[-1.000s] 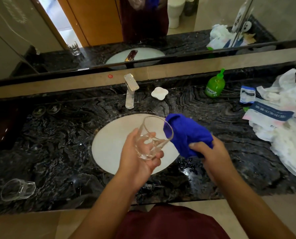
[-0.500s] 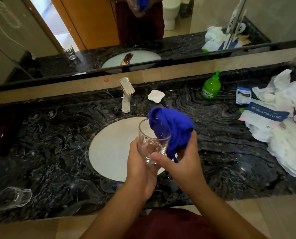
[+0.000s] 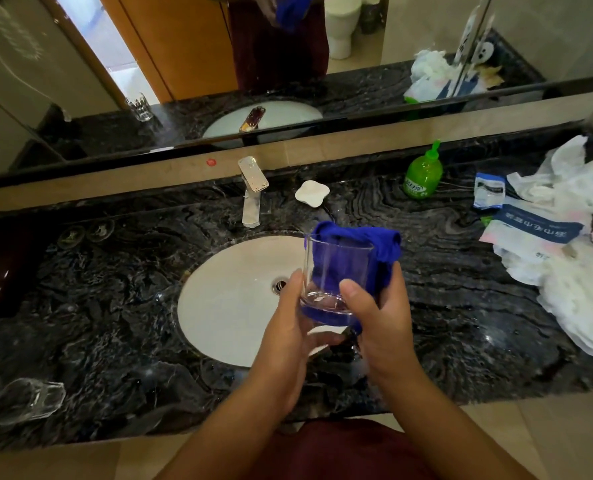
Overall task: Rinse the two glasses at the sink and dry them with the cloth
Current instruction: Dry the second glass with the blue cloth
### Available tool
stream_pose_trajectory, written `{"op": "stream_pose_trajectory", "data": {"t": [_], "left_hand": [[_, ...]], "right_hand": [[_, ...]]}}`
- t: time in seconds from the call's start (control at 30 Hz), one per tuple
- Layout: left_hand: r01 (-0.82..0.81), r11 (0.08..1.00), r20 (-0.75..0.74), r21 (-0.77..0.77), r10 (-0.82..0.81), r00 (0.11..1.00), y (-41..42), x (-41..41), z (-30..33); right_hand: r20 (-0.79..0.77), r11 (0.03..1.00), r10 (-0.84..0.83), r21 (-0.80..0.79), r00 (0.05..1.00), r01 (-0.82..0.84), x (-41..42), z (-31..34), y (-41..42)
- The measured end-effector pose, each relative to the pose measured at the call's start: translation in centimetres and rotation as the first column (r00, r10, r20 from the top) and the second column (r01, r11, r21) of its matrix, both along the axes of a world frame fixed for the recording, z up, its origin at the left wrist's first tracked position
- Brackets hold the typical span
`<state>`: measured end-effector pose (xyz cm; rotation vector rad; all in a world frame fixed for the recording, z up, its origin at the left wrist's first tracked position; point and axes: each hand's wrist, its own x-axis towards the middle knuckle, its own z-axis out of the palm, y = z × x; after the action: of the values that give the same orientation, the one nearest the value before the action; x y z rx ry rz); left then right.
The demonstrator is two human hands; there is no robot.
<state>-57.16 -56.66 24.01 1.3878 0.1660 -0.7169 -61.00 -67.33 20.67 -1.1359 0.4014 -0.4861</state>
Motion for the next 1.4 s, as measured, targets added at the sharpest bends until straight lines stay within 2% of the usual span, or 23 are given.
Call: {"op": "stream_pose_trajectory", "data": {"t": [0.1, 0.17, 0.23, 0.3, 0.37, 0.43, 0.5, 0.57, 0.67, 0.77, 0.83, 0.87, 0.97, 1.1, 1.2, 1.3, 1.4], "left_hand": [[-0.028, 0.989, 0.341, 0.145, -0.023, 0.940, 0.9, 1.4, 1.3], [-0.075, 0.982, 0.570, 0.176, -0.040, 0.821, 1.1, 2.8, 2.8], [-0.026, 0.958, 0.737, 0.287, -0.203, 0.645, 1.1, 4.2, 4.2], [0.073, 0.876, 0.759, 0.478, -0.453, 0.468, 0.8, 5.2, 4.9], [0.082, 0.762, 0.706, 0.643, -0.630, 0.323, 0.3, 5.7, 4.8], [0.073, 0.715, 0.679, 0.695, -0.687, 0.258, 0.1, 6.0, 4.4], [0.214, 0.749, 0.679, 0.627, -0.660, 0.321, 0.1, 6.2, 4.2], [0.391, 0.803, 0.661, 0.449, -0.593, 0.460, 0.1, 6.0, 4.0], [0.443, 0.867, 0.627, 0.228, -0.479, 0.614, -0.1, 5.3, 3.2], [0.269, 0.963, 0.503, 0.032, -0.248, 0.828, -0.3, 5.2, 2.3], [0.075, 0.991, 0.318, -0.115, -0.035, 0.947, -0.4, 5.9, 1.8], [-0.030, 0.984, 0.218, -0.175, 0.068, 0.973, -0.3, 6.3, 1.4], [-0.288, 0.927, 0.039, -0.240, 0.306, 0.951, 0.1, 7.4, 0.4], [-0.421, 0.872, -0.059, -0.248, 0.421, 0.905, 0.0, 6.6, 0.0], [-0.440, 0.872, 0.031, -0.216, 0.457, 0.889, -0.1, 5.5, 0.0], [-0.443, 0.877, 0.162, -0.185, 0.472, 0.866, 0.5, 4.9, -0.3], [-0.450, 0.893, 0.362, -0.010, 0.423, 0.831, 1.8, 4.2, -1.9]], "right_hand": [[0.021, 0.995, 0.031, 0.092, 0.999, -0.033, 0.4, -0.1, -0.6], [0.022, 0.989, 0.068, 0.126, 0.997, -0.071, 0.5, -0.4, -0.7], [0.010, 0.983, 0.118, 0.140, 0.993, -0.118, 0.6, -0.8, -0.8], [-0.011, 0.974, 0.167, 0.157, 0.986, -0.164, 0.7, -0.9, -0.8], [-0.032, 0.959, 0.234, 0.174, 0.972, -0.225, 0.6, -0.9, -0.9], [-0.056, 0.952, 0.264, 0.173, 0.963, -0.251, 0.7, -0.7, -1.1], [-0.069, 0.953, 0.260, 0.183, 0.963, -0.244, 0.8, -0.6, -1.2], [-0.057, 0.928, 0.245, 0.302, 0.968, -0.217, 0.9, -0.3, -1.6], [-0.056, 0.880, 0.237, 0.435, 0.970, -0.190, 1.4, 0.1, -2.6], [-0.040, 0.884, 0.204, 0.436, 0.978, -0.167, 2.1, 0.9, -3.7], [0.046, 0.846, 0.226, 0.485, 0.973, -0.220, 2.3, 1.3, -3.7], [0.102, 0.815, 0.236, 0.521, 0.966, -0.254, 2.3, 1.3, -3.4], [0.190, 0.729, 0.256, 0.605, 0.948, -0.319, 2.2, 1.5, -1.8], [0.112, 0.688, 0.236, 0.682, 0.965, -0.248, 2.3, 1.4, 0.3], [0.042, 0.670, 0.275, 0.708, 0.961, -0.223, 2.5, 0.9, 1.3], [0.043, 0.667, 0.352, 0.689, 0.935, -0.283, 2.8, 0.3, 2.1], [-0.052, 0.745, 0.453, 0.570, 0.890, -0.346, 2.9, 0.1, 3.1]]}}
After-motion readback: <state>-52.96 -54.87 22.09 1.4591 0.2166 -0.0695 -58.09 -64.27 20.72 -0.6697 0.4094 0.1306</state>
